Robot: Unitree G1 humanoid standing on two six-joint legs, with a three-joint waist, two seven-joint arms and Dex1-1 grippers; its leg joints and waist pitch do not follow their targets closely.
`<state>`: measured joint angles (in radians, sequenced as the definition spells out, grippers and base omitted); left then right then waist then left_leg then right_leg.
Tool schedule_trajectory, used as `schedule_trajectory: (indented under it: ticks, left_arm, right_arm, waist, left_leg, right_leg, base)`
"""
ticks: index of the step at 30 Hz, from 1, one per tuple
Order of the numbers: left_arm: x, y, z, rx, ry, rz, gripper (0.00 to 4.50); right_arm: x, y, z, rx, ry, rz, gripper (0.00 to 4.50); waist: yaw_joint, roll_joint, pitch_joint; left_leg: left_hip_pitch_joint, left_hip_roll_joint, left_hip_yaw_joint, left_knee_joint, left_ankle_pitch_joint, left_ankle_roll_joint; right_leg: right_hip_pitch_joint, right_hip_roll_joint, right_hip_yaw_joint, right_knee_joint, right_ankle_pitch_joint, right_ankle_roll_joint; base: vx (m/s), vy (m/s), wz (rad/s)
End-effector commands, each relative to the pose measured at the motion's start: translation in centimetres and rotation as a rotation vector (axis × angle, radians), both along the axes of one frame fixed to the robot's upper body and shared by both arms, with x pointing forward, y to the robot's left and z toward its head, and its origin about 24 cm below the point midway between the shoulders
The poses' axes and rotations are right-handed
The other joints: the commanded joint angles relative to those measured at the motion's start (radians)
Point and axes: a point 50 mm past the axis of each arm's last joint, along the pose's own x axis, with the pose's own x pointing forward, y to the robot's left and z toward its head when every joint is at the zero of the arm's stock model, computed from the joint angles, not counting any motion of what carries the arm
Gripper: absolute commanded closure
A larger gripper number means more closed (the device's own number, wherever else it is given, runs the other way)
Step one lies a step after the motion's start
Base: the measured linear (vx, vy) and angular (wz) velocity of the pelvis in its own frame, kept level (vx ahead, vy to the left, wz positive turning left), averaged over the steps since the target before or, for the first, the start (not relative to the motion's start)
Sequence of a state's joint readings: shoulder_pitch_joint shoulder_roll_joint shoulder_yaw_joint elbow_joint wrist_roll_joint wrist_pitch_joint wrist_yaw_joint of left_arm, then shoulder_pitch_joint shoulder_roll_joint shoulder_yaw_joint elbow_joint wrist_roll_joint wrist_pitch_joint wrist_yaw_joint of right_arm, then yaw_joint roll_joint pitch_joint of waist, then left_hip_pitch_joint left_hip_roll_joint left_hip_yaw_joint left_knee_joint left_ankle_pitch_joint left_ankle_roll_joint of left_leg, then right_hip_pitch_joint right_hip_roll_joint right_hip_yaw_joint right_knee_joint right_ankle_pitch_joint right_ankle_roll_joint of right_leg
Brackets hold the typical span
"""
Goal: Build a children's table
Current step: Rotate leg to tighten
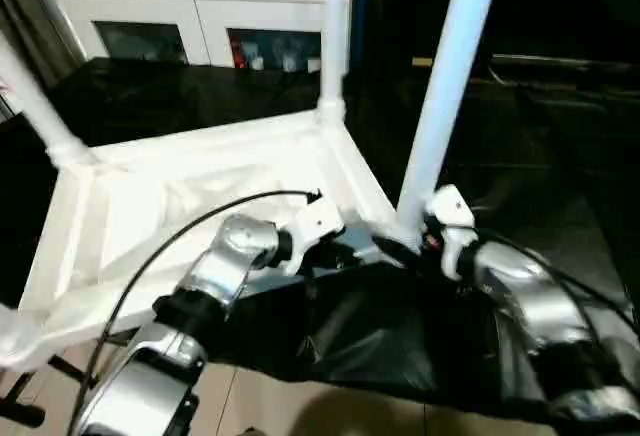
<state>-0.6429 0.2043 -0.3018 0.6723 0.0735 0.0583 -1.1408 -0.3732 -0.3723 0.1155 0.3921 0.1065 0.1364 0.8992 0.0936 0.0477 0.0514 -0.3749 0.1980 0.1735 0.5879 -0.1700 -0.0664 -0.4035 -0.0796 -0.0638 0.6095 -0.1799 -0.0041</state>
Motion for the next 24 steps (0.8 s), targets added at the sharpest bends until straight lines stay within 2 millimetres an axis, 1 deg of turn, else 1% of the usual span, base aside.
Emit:
schedule_trajectory:
  ticks: [1,4,5,6,7,9,11,12,13,15,17,18,21,22,24]
  left_arm:
    - [-0.6,-1.7,1.2,-0.057,-0.032,-0.139,4.50]
    - [-1.0,-1.0,1.1,-0.035,0.005,-0.186,4.50]
    - [-1.1,-0.8,1.1,-0.030,0.014,-0.200,4.50]
    - [-1.3,-0.5,1.0,-0.023,0.028,-0.222,4.50]
    - [-1.4,-0.4,1.0,-0.022,0.030,-0.225,4.50]
    - [-1.4,-0.2,1.0,-0.021,0.035,-0.228,4.50]
    - [-1.4,-0.1,1.0,-0.015,0.043,-0.232,4.50]
    - [-1.4,0.1,1.0,-0.011,0.050,-0.236,4.50]
    - [-1.5,0.2,1.0,-0.009,0.054,-0.239,4.50]
    - [-1.6,0.3,0.9,-0.007,0.062,-0.245,4.50]
    - [-1.7,0.4,0.9,-0.005,0.069,-0.248,4.50]
    - [-1.7,0.5,0.9,-0.004,0.070,-0.248,4.50]
    - [-1.4,0.3,0.8,-0.010,0.053,-0.213,4.50]
    - [-1.3,0.2,0.8,-0.013,0.048,-0.200,4.50]
    - [-0.8,-0.3,0.9,-0.025,0.008,-0.136,4.50]
  right_arm:
    - [-0.5,1.7,0.6,0.028,-0.016,0.132,0.71]
    - [-1.4,1.5,0.9,0.026,0.015,0.224,0.71]
    - [-1.6,1.4,0.9,0.018,0.017,0.242,0.71]
    - [-1.9,1.4,1.0,0.005,0.024,0.271,0.71]
    - [-2.0,1.4,1.0,0.005,0.030,0.277,0.71]
    - [-2.1,1.4,0.9,0.015,0.045,0.288,1.05]
    - [-2.2,1.5,1.0,0.023,0.053,0.301,1.05]
    - [-2.3,1.5,1.0,0.030,0.059,0.314,1.23]
    - [-2.4,1.6,1.1,0.034,0.063,0.322,1.23]
    - [-2.6,1.6,1.2,0.045,0.079,0.343,1.46]
    - [-2.9,1.7,1.2,0.051,0.096,0.360,1.54]
    - [-3.0,1.7,1.1,0.052,0.103,0.366,1.71]
    - [-3.2,1.9,0.7,0.058,0.115,0.354,1.75]
    - [-3.2,2.0,0.6,0.060,0.116,0.345,1.76]
    - [-2.5,2.3,0.1,0.038,0.089,0.250,1.78]
  waist:
    - [0.002,-0.016,-0.062]
    - [0.005,-0.016,-0.062]
    - [0.008,-0.014,-0.062]
    - [0.011,-0.014,-0.063]
    - [0.012,-0.014,-0.064]
    - [0.014,-0.013,-0.063]
    - [0.016,-0.014,-0.062]
    - [0.019,-0.016,-0.061]
    - [0.019,-0.016,-0.061]
    - [0.020,-0.016,-0.063]
    - [0.021,-0.016,-0.062]
    - [0.023,-0.016,-0.063]
    - [0.022,-0.016,-0.063]
    - [0.023,-0.017,-0.062]
    - [0.021,-0.016,-0.060]
  left_leg:
    - [0.009,0.030,-0.006,-0.071,-0.275,0.057]
    - [0.008,0.030,-0.007,-0.071,-0.263,0.060]
    - [0.010,0.032,-0.006,-0.071,-0.261,0.061]
    - [0.008,0.033,-0.006,-0.071,-0.254,0.064]
    - [0.009,0.033,-0.006,-0.070,-0.253,0.064]
    - [0.011,0.032,-0.005,-0.070,-0.257,0.062]
    - [0.012,0.032,-0.005,-0.071,-0.268,0.054]
    - [0.011,0.033,-0.006,-0.073,-0.268,0.051]
    - [0.011,0.033,-0.006,-0.073,-0.268,0.051]
    - [0.011,0.033,-0.006,-0.072,-0.260,0.051]
    - [0.011,0.034,-0.006,-0.073,-0.251,0.052]
    - [0.010,0.034,-0.006,-0.071,-0.247,0.053]
    - [0.010,0.033,-0.005,-0.071,-0.253,0.050]
    - [0.011,0.032,-0.005,-0.071,-0.258,0.047]
    - [0.011,0.032,-0.005,-0.072,-0.264,0.040]
  right_leg:
    - [0.049,-0.062,0.041,-0.090,-0.303,-0.198]
    - [0.050,-0.061,0.040,-0.087,-0.280,-0.206]
    - [0.049,-0.062,0.041,-0.087,-0.275,-0.208]
    - [0.049,-0.062,0.042,-0.084,-0.259,-0.211]
    - [0.048,-0.061,0.041,-0.083,-0.254,-0.213]
    - [0.047,-0.061,0.041,-0.084,-0.257,-0.220]
    - [0.046,-0.062,0.041,-0.086,-0.281,-0.215]
    - [0.047,-0.063,0.041,-0.086,-0.296,-0.209]
    - [0.047,-0.063,0.041,-0.086,-0.296,-0.209]
    - [0.047,-0.064,0.042,-0.085,-0.286,-0.207]
    - [0.047,-0.062,0.042,-0.084,-0.272,-0.208]
    - [0.048,-0.063,0.043,-0.082,-0.262,-0.210]
    - [0.046,-0.064,0.042,-0.084,-0.276,-0.209]
    - [0.045,-0.064,0.042,-0.086,-0.287,-0.206]
    - [0.043,-0.064,0.042,-0.088,-0.303,-0.200]
  base:
    - [0.000,0.000,0.00]
    - [0.000,0.000,0.00]
    - [0.000,0.000,0.00]
    - [0.000,0.000,0.00]
    - [0.000,0.000,0.00]
    - [0.000,0.000,0.00]
    - [0.000,0.000,0.00]
    - [0.000,0.000,0.00]
    - [0.000,0.000,0.00]
    - [0.000,0.000,0.00]
    - [0.000,0.000,0.00]
    - [0.000,0.000,0.00]
    - [0.000,0.000,0.00]
    - [0.000,0.000,0.00]
    - [0.000,0.000,0.00]
